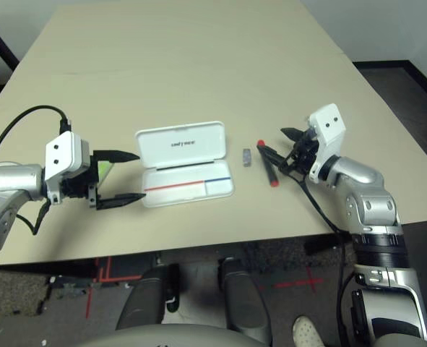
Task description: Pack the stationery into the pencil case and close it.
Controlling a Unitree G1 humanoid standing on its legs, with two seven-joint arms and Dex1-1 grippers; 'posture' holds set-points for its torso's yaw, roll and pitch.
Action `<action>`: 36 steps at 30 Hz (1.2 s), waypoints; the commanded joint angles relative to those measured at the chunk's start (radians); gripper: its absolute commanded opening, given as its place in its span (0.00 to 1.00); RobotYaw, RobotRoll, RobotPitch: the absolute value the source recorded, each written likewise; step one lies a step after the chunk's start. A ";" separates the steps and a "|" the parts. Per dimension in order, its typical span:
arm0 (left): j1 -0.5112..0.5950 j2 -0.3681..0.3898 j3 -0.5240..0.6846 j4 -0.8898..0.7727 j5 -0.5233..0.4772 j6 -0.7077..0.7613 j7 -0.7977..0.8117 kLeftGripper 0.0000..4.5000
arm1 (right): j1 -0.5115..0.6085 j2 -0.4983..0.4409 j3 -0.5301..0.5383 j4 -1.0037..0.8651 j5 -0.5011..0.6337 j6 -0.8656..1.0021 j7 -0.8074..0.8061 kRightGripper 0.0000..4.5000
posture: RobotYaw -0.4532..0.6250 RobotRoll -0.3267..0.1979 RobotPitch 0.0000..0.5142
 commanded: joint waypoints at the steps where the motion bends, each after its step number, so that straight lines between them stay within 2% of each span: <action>1: 0.001 0.009 -0.024 -0.005 0.005 -0.015 -0.016 1.00 | -0.004 0.034 -0.021 -0.085 0.022 0.161 -0.106 1.00 | 0.36 0.62 0.36; 5: -0.010 0.005 -0.045 0.011 0.015 -0.031 -0.019 1.00 | -0.026 0.061 -0.003 -0.106 0.019 0.252 -0.162 1.00 | 0.35 0.62 0.35; 11: -0.018 0.009 -0.056 0.018 0.017 -0.040 -0.018 1.00 | -0.057 0.083 0.023 -0.080 0.018 0.285 -0.181 1.00 | 0.36 0.62 0.34; 18: -0.001 0.037 -0.044 -0.001 0.016 -0.040 -0.028 1.00 | -0.098 0.125 0.053 -0.078 0.028 0.400 -0.213 1.00 | 0.38 0.62 0.33; 27: 0.006 0.052 -0.041 -0.026 0.014 -0.038 -0.022 1.00 | -0.160 0.148 0.094 0.009 -0.018 0.446 -0.269 1.00 | 0.40 0.62 0.32; 36: 0.011 0.057 -0.040 -0.047 0.010 -0.032 -0.019 1.00 | -0.155 0.146 0.107 0.033 -0.027 0.489 -0.278 1.00 | 0.41 0.62 0.32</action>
